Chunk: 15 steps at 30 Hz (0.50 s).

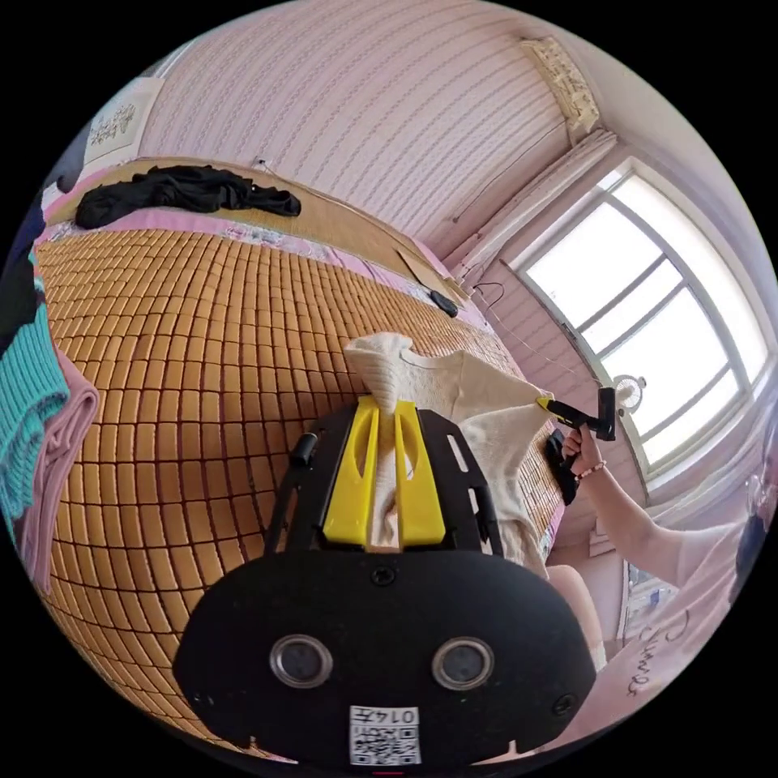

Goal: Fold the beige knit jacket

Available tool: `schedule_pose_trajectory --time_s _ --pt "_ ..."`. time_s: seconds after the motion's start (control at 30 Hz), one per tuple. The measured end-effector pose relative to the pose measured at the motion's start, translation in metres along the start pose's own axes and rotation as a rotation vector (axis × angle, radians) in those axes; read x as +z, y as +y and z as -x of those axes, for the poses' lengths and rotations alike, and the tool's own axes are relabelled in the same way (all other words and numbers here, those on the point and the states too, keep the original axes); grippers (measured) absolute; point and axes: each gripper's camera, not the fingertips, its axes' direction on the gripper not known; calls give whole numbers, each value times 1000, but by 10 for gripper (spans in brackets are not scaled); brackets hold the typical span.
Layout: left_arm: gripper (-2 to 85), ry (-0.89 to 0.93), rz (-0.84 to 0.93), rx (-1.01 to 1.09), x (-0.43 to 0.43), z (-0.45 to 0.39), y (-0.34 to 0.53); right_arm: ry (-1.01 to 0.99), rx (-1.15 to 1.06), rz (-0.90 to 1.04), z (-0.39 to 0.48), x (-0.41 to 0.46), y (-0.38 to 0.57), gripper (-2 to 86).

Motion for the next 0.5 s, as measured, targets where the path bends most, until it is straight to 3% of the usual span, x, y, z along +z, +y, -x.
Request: schedule_pose_trajectory --time_s 0.13,0.3,0.5 --pt "32 37 71 81 -46 -32 73 -1 -247 101 47 -32 86 25" --pt "49 -202 279 -66 -62 -26 195 142 -123 458 31 13 183 44" --pt "58 -221 237 -122 -92 -59 226 169 31 340 26 -2 208 61"
